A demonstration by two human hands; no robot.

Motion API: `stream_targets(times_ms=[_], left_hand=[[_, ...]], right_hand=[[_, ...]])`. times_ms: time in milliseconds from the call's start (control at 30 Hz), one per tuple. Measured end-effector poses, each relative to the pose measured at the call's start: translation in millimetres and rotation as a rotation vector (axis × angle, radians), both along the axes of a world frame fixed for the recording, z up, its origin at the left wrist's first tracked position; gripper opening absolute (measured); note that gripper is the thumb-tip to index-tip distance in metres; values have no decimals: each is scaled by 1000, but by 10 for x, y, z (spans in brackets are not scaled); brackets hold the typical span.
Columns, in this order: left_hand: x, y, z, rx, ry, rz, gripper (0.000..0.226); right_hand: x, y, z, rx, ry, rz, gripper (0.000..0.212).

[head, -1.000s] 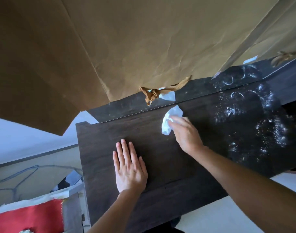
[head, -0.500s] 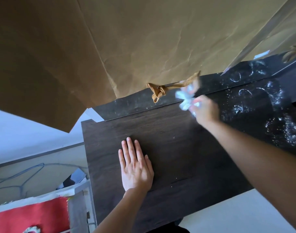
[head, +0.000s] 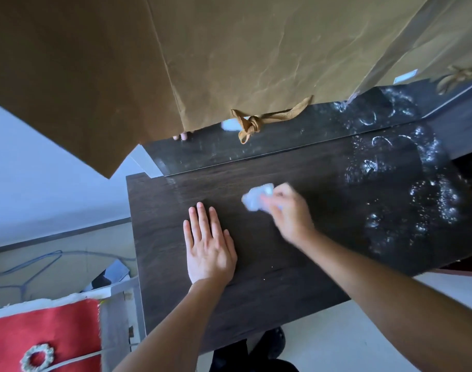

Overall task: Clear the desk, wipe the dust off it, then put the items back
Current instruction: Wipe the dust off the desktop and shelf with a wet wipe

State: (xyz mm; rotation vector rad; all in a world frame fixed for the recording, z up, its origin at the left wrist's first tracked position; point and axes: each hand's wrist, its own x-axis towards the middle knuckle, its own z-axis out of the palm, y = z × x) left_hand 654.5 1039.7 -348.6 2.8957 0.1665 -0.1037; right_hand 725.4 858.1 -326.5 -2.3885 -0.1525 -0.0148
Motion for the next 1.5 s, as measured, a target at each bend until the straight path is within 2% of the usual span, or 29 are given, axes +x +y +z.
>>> stream_targets(times_ms=[133, 200, 267, 333, 367, 500, 600, 633, 733, 833, 933, 1000, 1067, 1233, 1300, 1400, 1433, 1500], left_hand=[[-6, 23, 41, -10, -14, -9, 56], [-51, 73, 59, -12, -7, -38, 55], [-184, 141, 63, -11, -3, -55, 54], [-385, 186, 55, -13, -2, -34, 54], [-479, 194, 54, -17, -3, -13, 54], [-740, 178, 69, -31, -31, 60, 55], [-930, 95, 141, -4, 17, 71, 58], [-1003, 51, 178, 10, 37, 68, 58], [-1176, -133, 262, 32, 118, 41, 53], [-1238, -351, 292, 5, 130, -15, 51], [-1184, -680, 341, -25, 114, -100, 47], [-1097, -896, 385, -74, 84, -134, 43], [-999, -1089, 380, -113, 52, -149, 38], [-637, -1421, 346, -145, 38, -170, 42], [-443, -1477, 314, -150, 5, -183, 41], [-163, -1543, 203, -141, -35, -173, 41], [-88, -1568, 166, -144, -40, -157, 42], [67, -1624, 126, -159, -45, -125, 45]], right_hand=[[-1245, -203, 9, -52, 100, 406, 22], [-1204, -405, 15, -101, 103, 455, 26], [-855, -502, -12, -111, 38, 242, 20], [-575, -452, -65, -138, -32, -24, 24], [-588, -343, -97, -142, -68, -56, 28], [-1507, 114, -76, -130, -56, 262, 39], [-2001, -195, -47, -162, 7, 389, 51], [-2023, -399, -54, -187, 15, 372, 50], [-1944, -1119, -45, -231, 10, 138, 45], [-1850, -1767, 47, -305, 87, -142, 41], [-1788, -2164, 269, -376, 157, -386, 23], [-1704, -2221, 354, -353, 103, -491, 21], [-1642, -2123, 355, -343, 3, -467, 20], [-1692, -1751, 8, -372, -99, -2, 14], [-1594, -1947, -60, -291, -74, -80, 23], [-1439, -2171, -139, -234, -72, -395, 25], [-1457, -2099, -140, -182, -54, -442, 27], [-1631, -1841, -182, -176, -93, -235, 34]])
